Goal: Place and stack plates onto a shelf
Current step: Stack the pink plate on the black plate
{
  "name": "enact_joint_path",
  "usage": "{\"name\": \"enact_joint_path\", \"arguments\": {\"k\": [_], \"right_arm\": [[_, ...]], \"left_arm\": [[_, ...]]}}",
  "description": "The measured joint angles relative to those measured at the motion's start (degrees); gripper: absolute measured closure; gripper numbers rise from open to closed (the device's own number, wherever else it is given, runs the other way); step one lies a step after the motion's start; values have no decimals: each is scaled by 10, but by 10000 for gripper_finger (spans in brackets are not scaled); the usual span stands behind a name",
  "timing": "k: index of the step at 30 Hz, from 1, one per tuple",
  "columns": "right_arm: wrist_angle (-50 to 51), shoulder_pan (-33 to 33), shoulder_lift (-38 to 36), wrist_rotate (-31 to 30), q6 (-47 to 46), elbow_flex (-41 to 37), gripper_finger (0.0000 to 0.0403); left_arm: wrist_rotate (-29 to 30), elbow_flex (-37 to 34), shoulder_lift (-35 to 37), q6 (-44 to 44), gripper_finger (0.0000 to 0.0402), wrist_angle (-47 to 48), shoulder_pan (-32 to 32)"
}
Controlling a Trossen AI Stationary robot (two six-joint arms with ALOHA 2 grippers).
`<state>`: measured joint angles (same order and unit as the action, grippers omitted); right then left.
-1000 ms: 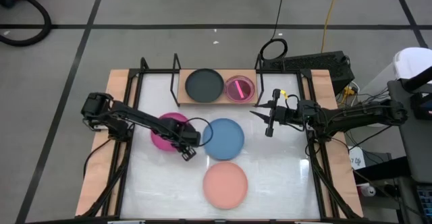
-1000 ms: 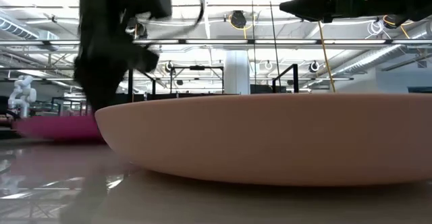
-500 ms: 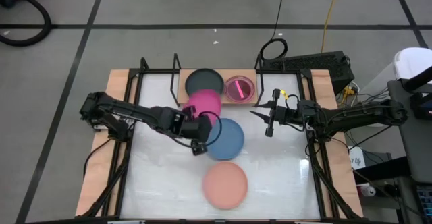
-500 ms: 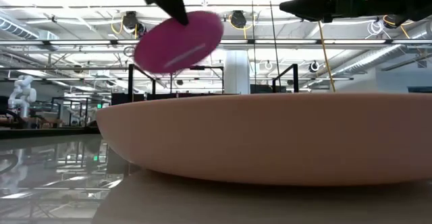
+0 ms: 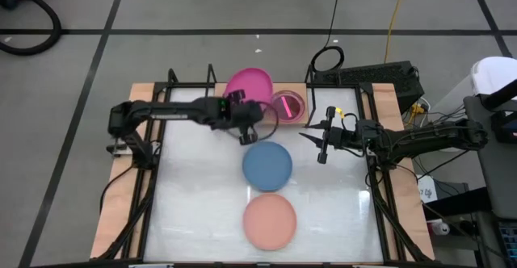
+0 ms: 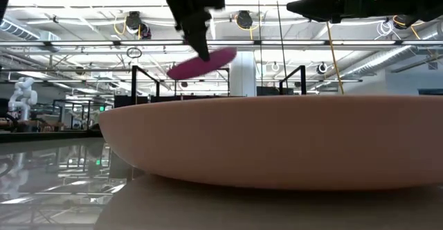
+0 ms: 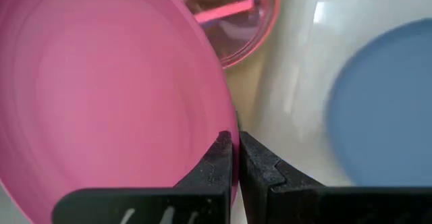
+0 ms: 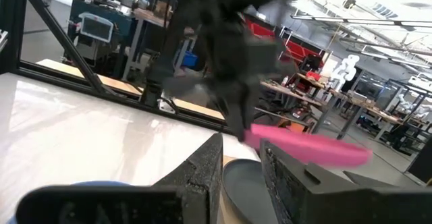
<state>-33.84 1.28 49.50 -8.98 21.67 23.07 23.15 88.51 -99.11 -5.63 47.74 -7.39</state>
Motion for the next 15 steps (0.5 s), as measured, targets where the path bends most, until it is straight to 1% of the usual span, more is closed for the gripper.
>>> {"name": "enact_joint_path", "arguments": {"k": [4, 7, 12, 15], "right_arm": [[4, 0, 0, 0, 0, 0, 321], [6, 0, 0, 0, 0, 0, 321], [7, 0, 0, 0, 0, 0, 321], [7, 0, 0, 0, 1, 0, 321]], "left_arm": [[-21, 0, -32, -6, 392, 1, -43], [-22, 0, -55, -2, 392, 0, -61], [-26, 0, -92, -3, 391, 0, -66], [-51, 0, -108, -9, 381, 0, -64]]}}
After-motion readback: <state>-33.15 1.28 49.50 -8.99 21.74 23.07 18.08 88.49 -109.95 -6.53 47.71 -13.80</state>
